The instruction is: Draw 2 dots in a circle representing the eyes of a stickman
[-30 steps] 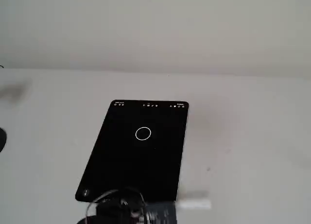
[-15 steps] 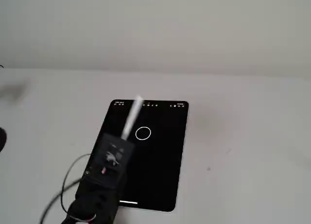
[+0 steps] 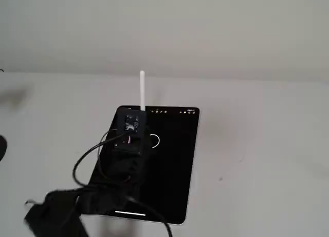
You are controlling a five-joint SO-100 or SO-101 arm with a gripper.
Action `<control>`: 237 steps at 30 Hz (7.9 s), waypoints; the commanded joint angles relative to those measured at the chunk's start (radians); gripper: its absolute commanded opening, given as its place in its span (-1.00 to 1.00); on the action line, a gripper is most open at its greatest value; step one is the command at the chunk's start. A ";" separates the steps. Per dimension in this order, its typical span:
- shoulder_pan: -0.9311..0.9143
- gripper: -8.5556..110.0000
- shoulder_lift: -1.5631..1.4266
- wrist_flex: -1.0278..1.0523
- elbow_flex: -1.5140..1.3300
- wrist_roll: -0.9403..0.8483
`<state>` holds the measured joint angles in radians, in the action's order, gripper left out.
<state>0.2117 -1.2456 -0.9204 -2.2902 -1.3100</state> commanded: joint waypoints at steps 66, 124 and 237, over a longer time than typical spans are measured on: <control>0.005 -0.86 0.156 0.038 0.186 -0.052; -0.052 -0.86 0.086 0.112 0.215 -0.003; -0.123 -0.86 -2.079 1.548 -0.733 0.698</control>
<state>0.0844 -3.3088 0.8314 -2.9468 -0.4142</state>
